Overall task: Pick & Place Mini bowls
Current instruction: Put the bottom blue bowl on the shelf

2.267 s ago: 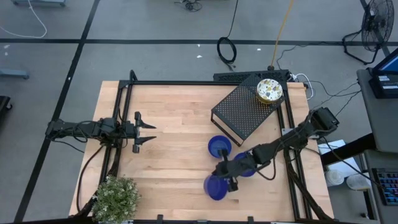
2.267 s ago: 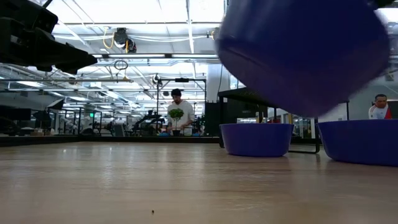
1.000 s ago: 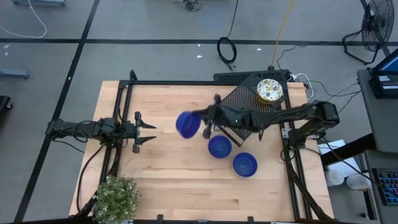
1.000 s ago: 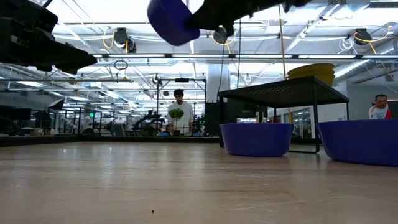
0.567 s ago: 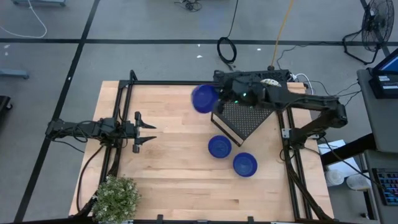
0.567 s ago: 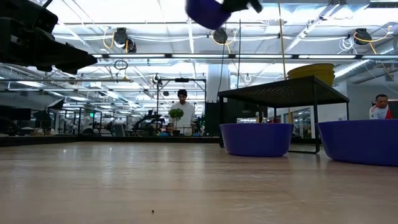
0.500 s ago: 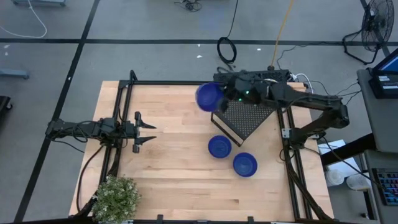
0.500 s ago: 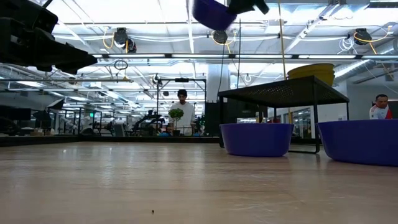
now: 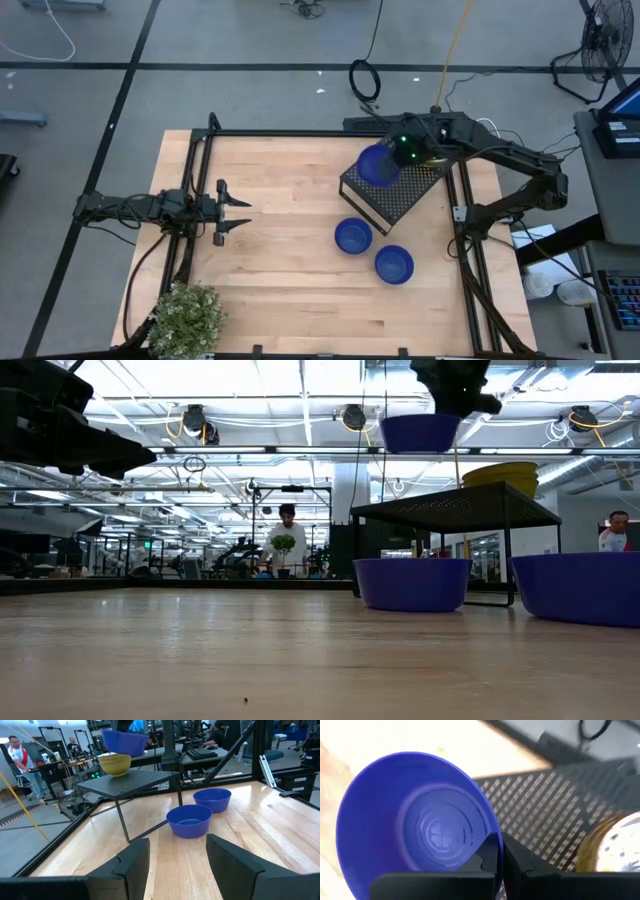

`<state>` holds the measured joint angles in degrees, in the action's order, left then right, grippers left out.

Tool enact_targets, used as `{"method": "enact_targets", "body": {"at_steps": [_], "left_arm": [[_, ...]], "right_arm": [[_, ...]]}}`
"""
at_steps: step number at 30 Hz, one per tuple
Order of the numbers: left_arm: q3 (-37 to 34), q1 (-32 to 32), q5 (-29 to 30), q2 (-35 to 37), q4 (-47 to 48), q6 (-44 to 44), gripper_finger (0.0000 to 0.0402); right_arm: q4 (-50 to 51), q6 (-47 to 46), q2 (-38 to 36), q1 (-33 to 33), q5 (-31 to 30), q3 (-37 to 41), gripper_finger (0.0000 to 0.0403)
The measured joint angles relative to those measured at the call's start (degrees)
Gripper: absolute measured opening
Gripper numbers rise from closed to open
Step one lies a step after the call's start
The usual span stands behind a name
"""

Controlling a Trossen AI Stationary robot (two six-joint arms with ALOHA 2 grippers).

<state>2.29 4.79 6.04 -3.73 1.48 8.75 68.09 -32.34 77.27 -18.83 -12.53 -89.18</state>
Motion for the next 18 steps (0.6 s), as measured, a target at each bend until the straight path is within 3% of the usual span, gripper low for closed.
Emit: {"method": "enact_targets", "body": {"at_steps": [4,18], "left_arm": [[0.01,-0.02,-0.02,0.00,0.00,0.00,0.0198],[-0.01,0.00,-0.02,-0.01,0.00,0.00,0.0198]], "right_arm": [[1.81,-0.60,0.13,-1.39,3.52,2.51,0.0000],[-1.90,0.06,0.05,-4.91,3.84,13.35,0.0000]]}}
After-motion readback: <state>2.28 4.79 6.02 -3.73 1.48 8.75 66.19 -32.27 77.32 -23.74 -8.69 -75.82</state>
